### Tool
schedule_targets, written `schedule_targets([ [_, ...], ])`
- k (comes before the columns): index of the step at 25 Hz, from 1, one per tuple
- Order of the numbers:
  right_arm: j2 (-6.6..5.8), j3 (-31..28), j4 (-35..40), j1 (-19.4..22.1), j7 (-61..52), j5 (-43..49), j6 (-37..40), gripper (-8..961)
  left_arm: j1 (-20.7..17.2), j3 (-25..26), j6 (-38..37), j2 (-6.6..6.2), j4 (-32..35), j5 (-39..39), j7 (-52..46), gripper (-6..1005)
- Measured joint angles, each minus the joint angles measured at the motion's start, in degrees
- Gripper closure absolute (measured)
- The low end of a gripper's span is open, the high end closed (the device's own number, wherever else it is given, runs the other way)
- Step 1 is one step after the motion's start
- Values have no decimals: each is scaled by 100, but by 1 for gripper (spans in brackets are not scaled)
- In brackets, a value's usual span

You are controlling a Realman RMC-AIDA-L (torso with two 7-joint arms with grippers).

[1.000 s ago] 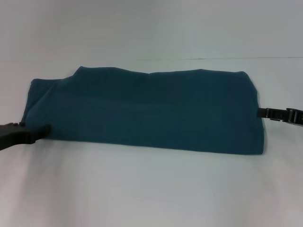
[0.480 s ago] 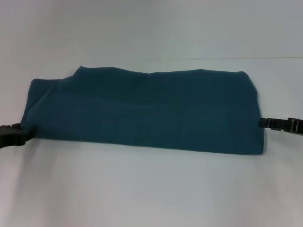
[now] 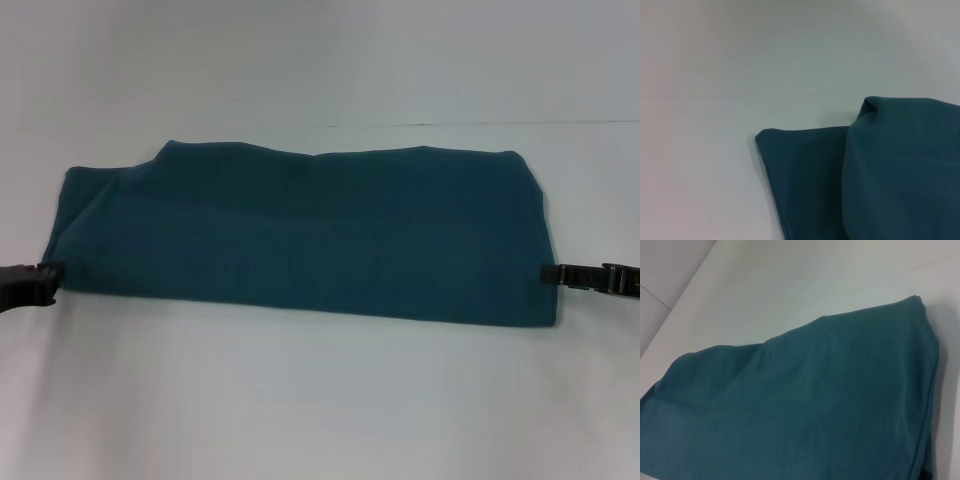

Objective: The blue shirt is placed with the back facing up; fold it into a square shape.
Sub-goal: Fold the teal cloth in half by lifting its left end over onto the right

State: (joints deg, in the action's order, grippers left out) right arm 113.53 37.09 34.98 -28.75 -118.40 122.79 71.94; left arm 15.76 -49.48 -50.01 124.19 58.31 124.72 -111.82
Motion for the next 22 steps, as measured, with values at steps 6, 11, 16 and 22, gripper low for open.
schedule_targets([
  [6, 2, 0, 0, 19, 2, 0, 0, 271, 6, -23, -9, -5, -5, 0, 9, 900],
  [11, 2, 6, 0, 18, 2, 0, -5, 271, 7, -18, -13, -8, -5, 0, 10, 999],
  [16, 2, 9, 0, 29, 11, -1, -13, 271, 7, -1, -5, -9, 12, 0, 12, 998],
  [22, -2, 2, 0, 76, -21, -1, -14, 272, -4, 135, -23, -17, 25, 0, 12, 998],
])
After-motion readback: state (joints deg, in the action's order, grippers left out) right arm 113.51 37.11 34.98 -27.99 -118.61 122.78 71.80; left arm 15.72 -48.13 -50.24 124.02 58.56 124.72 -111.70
